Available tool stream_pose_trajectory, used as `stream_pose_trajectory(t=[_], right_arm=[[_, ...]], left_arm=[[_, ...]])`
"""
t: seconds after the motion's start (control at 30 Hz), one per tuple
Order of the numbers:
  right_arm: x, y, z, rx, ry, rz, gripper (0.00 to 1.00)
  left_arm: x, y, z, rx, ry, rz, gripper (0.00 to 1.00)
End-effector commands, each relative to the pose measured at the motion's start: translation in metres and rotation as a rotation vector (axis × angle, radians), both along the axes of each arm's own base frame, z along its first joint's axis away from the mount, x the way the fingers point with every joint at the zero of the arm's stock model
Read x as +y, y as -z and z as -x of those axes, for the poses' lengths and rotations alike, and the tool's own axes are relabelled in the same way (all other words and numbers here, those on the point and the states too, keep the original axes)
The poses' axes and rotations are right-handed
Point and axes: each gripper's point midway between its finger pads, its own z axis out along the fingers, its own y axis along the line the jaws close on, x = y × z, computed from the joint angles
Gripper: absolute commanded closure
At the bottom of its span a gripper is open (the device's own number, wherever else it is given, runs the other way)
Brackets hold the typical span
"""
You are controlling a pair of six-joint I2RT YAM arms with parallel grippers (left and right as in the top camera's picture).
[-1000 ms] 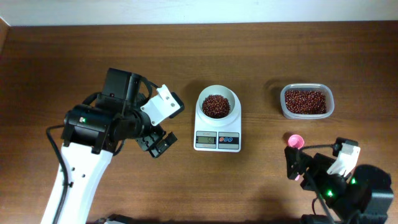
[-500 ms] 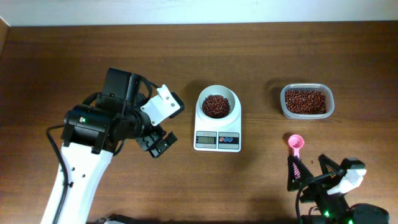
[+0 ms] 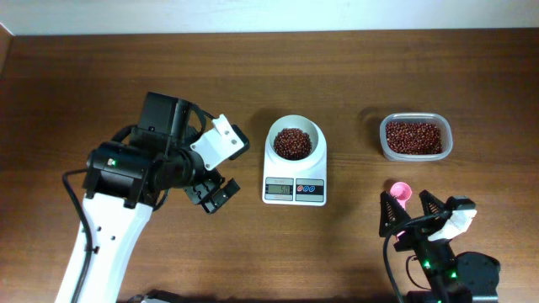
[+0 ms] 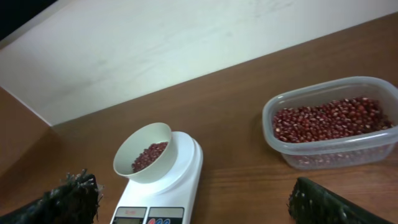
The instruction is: Scoop and weigh 50g on scale
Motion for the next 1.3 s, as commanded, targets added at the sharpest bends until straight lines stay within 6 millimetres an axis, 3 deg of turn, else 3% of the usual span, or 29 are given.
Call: stream_pose_trajectory(t=[0.0,0.33,0.57,0.67,0.73,0.87,1.03,1.13,1.27], right_arm=[[0.004,-0.001,0.001,-0.015,-0.019,0.010,0.01],[0.006,-0.002,0.001,-0.015,-0.029,-0.001,0.01],[-0.022,-0.001,-0.005,-0.019,0.144,0.044,0.01],[-0.032,-0.007,-0.006,-0.058,0.185,0.152,0.01],[-0.032,-0.013,-0.007,-0.108,0.165,0.317,0.01],[-0.033,-0.014,-0.007,-0.124,0.154,0.410,0.01],[-0.033,-0.018,-0.008,-0.142,0.162,0.411,0.01],[-0.031,-0.034,-0.008,-0.203,0.185,0.413,0.01],[-0.029,-0.034,-0.008,-0.206,0.180,0.412,0.01]], left_arm=[[-0.001,-0.005,-0.002,-0.017,0.017,0.010,0.01],[-0.001,-0.005,-0.002,-0.017,0.017,0.010,0.01],[-0.001,-0.005,-0.002,-0.017,0.017,0.010,0.01],[-0.001,-0.005,-0.002,-0.017,0.017,0.010,0.01],[-0.001,-0.005,-0.002,-0.017,0.017,0.010,0.01],[-0.001,-0.005,-0.002,-0.017,0.017,0.010,0.01],[-0.001,-0.005,-0.002,-0.017,0.017,0.010,0.01],[-0.001,-0.005,-0.002,-0.017,0.017,0.010,0.01],[-0.001,-0.005,-0.002,-0.017,0.017,0.010,0.01]])
